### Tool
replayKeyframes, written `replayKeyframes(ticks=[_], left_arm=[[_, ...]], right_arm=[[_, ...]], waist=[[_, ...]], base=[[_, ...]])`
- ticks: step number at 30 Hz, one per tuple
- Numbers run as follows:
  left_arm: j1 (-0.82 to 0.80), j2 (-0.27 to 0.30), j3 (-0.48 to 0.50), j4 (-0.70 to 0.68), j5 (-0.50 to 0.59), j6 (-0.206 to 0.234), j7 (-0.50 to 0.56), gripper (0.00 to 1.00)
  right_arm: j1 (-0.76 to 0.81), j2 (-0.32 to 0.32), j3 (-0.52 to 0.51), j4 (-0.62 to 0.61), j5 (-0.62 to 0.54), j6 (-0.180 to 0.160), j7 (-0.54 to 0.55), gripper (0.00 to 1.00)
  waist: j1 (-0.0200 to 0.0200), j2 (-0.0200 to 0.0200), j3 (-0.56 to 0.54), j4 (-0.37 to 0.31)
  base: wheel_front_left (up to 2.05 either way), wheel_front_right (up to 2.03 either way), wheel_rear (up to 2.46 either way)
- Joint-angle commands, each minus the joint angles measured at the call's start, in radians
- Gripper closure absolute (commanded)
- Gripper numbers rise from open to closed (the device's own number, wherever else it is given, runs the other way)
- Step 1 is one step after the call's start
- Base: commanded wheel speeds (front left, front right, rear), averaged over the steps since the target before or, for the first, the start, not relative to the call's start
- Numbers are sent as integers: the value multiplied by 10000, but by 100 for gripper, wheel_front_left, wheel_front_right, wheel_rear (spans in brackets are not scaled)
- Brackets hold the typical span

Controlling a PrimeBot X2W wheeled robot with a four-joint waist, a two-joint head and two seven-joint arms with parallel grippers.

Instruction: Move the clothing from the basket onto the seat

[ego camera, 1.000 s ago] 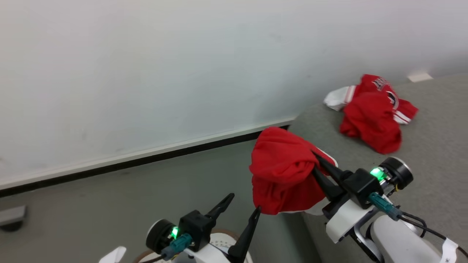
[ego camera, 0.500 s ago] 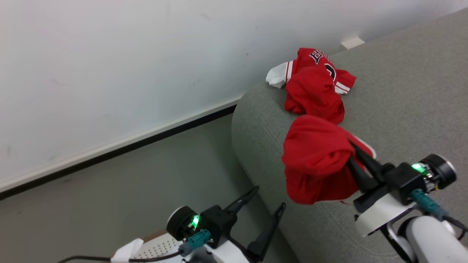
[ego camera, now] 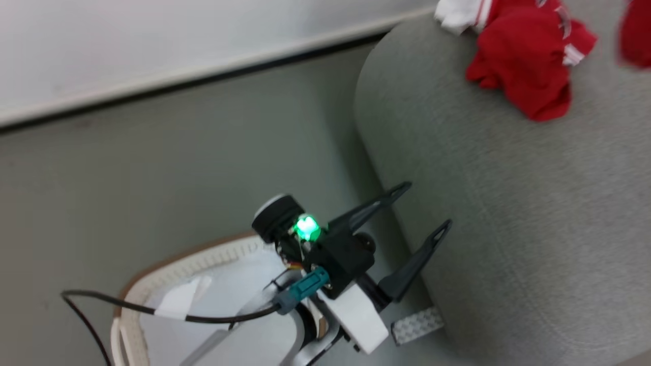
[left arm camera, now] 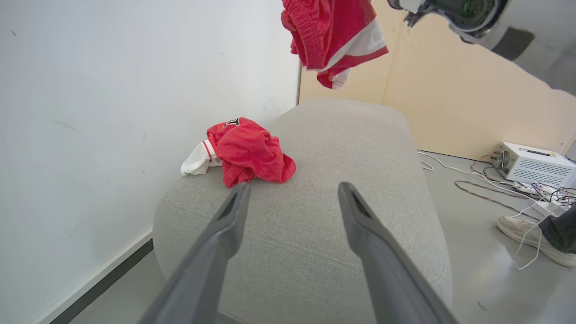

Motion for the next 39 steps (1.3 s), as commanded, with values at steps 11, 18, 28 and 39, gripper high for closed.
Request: replayKeyframes(ticks=[11,18,28,39], left_arm=[[-1866,-74,-68,-172,541,-273,-395,0],[-1844,-32,141,252,357,-81,-801,0],[-1096,328,772,976,-21,512,-1472,0],[1187,636,1709,2147,-706,1825,-2568,0]], right_arm=[[-2585,-711,-2500,2985,-1945,-24,255,100],[-2732,166,-3898,4869,-3242,-24,-708,75],[-1670,863,-3988,5618,-3361,-24,-2539,0],[1778,1957,-1653,3411,-2275,-24,-2960,0]], waist=[[-2,-1,3924,2302],[-2,-1,4206,2705],[-2,-1,2847,2448],[-2,-1,-549,2560]], base=[[0,0,0],[0,0,0],[0,0,0],[0,0,0]])
